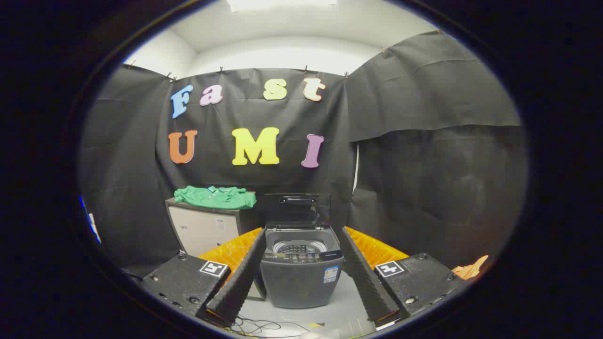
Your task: Put the clothes into the washing machine and then close the washing machine lid.
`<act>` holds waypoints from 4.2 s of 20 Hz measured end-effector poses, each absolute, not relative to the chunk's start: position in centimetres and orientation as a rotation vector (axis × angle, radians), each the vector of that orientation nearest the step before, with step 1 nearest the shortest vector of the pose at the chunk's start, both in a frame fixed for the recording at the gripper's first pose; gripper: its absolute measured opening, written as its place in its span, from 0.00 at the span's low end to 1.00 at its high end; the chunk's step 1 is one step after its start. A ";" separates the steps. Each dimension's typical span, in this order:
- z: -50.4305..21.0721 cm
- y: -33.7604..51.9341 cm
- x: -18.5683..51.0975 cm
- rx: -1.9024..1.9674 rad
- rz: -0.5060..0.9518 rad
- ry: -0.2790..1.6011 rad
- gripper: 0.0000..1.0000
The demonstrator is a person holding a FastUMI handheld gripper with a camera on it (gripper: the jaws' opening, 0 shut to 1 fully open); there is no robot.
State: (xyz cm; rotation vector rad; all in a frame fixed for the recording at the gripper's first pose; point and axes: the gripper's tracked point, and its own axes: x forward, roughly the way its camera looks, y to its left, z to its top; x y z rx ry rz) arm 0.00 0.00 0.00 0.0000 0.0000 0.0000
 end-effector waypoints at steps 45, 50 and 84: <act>3.9 41.2 44.2 -0.048 0.250 0.365 0.98; -1.0 43.5 46.7 -0.066 0.245 0.468 0.99; -4.7 42.4 46.4 -0.162 0.271 0.650 0.07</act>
